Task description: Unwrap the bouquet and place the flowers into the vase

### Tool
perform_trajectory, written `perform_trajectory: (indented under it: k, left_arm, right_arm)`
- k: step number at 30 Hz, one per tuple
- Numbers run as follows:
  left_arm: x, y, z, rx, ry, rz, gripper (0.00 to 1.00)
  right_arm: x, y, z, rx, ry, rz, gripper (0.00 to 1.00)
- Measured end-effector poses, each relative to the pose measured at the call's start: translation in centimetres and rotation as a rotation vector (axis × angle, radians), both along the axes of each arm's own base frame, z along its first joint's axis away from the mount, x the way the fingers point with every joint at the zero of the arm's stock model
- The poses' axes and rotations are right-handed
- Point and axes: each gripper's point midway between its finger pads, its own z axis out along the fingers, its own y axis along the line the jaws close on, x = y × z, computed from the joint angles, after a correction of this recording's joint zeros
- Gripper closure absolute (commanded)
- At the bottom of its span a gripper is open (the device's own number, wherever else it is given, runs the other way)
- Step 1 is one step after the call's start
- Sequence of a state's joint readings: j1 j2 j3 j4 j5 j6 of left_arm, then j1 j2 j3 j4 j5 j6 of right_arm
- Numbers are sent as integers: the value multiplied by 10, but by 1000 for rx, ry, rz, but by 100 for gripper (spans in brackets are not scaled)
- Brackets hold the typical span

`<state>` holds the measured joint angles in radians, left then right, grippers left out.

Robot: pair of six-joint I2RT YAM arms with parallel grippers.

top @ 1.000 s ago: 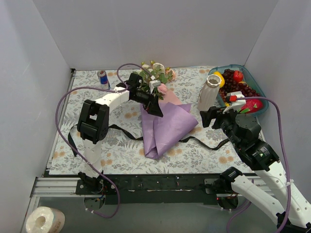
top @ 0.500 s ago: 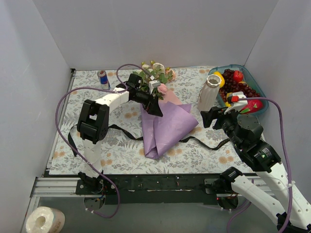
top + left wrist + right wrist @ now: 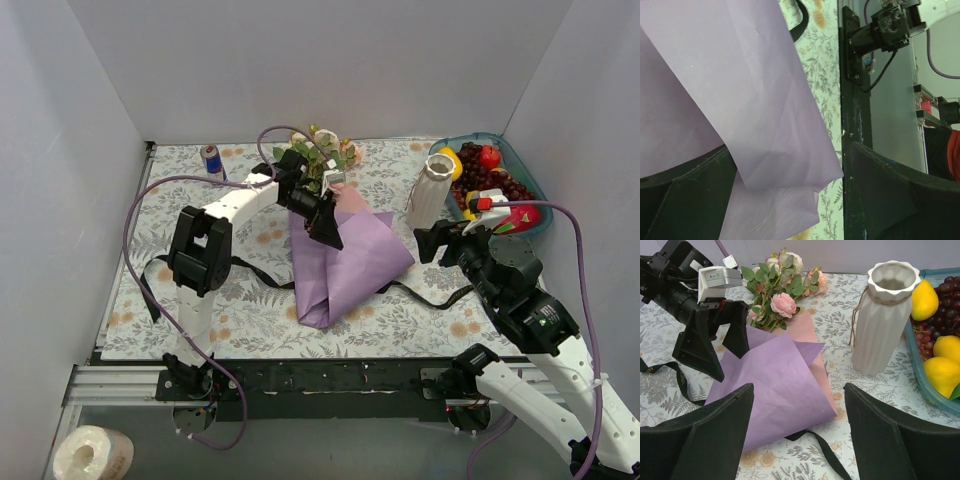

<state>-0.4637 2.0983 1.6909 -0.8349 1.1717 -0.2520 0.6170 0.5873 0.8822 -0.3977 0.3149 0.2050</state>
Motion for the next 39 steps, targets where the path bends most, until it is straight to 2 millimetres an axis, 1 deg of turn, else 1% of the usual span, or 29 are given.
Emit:
perform_trajectory:
  k: [3,9,15,18,23,25,27,30,32,34,36,39]
  left_arm:
    - [-10,-12,14,-25,-12,-46,9]
    - [-34,-39,35,-50,-22,-128,7]
    - [-61,-67,73,-102,-58,-220,6]
    - [-74,-79,91,-127,-78,-259,2]
    - [-104,-104,120,-171,-95,-328,2]
    - [-115,-112,131,-195,-94,-356,2]
    - [-126,-117,137,-210,-84,-380,2]
    - [-133,-119,139,-211,-59,-394,2]
    - [-131,-119,138,-204,-61,-384,2]
    - [-122,-120,137,-193,-78,-354,2]
    - [-102,-120,136,-186,-109,-301,2]
    - [-57,-111,134,-178,-165,-193,2]
  right_arm:
    - [-1,-1,0,1,-1,0,20]
    - [-3,-4,6,5,-10,-8,20]
    - [-3,-8,14,9,-25,-26,19]
    - [-4,-11,16,10,-31,-36,19]
    - [-5,-16,19,-3,-34,-53,18]
    - [-6,-19,24,-8,-42,-61,18]
    - [-7,-22,29,-7,-52,-70,18]
    - [-9,-26,38,-3,-68,-83,17]
    - [-9,-29,43,-1,-79,-93,17]
    - [-10,-31,47,0,-88,-98,18]
    - [-11,-32,49,3,-94,-100,17]
    - [-12,-33,51,7,-99,-100,17]
